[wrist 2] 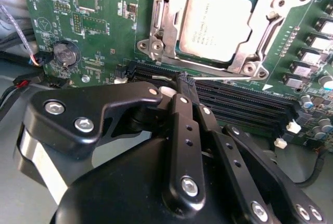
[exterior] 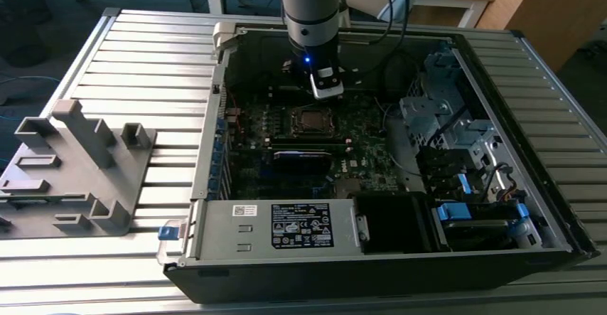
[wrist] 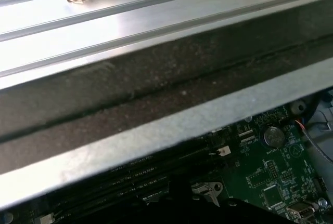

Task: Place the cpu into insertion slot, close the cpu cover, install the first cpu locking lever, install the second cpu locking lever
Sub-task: 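Install the first cpu locking lever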

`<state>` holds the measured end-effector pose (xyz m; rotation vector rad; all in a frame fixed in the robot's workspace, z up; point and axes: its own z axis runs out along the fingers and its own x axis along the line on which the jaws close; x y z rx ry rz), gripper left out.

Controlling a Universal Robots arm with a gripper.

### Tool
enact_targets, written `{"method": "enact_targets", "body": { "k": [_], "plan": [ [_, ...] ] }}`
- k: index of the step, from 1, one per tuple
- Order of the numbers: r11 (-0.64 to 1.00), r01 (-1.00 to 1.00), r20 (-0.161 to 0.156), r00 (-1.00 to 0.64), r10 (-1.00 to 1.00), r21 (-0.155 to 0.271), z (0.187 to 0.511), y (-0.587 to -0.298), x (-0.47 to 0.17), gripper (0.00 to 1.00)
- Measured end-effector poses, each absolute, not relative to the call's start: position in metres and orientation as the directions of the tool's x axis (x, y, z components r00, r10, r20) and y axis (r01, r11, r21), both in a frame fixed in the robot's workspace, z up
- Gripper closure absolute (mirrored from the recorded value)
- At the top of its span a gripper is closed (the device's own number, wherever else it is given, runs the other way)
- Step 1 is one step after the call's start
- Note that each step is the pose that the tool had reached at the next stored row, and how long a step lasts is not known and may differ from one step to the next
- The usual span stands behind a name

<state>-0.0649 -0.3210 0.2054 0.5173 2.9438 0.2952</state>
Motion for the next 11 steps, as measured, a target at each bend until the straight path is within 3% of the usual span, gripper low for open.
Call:
{"method": "enact_targets", "body": {
  "k": [11],
  "plan": [
    [0.921, 0.323, -0.103, -0.931, 0.350, 0.216, 0.2038, -0.3209, -0.0649, 0.89]
  ]
}}
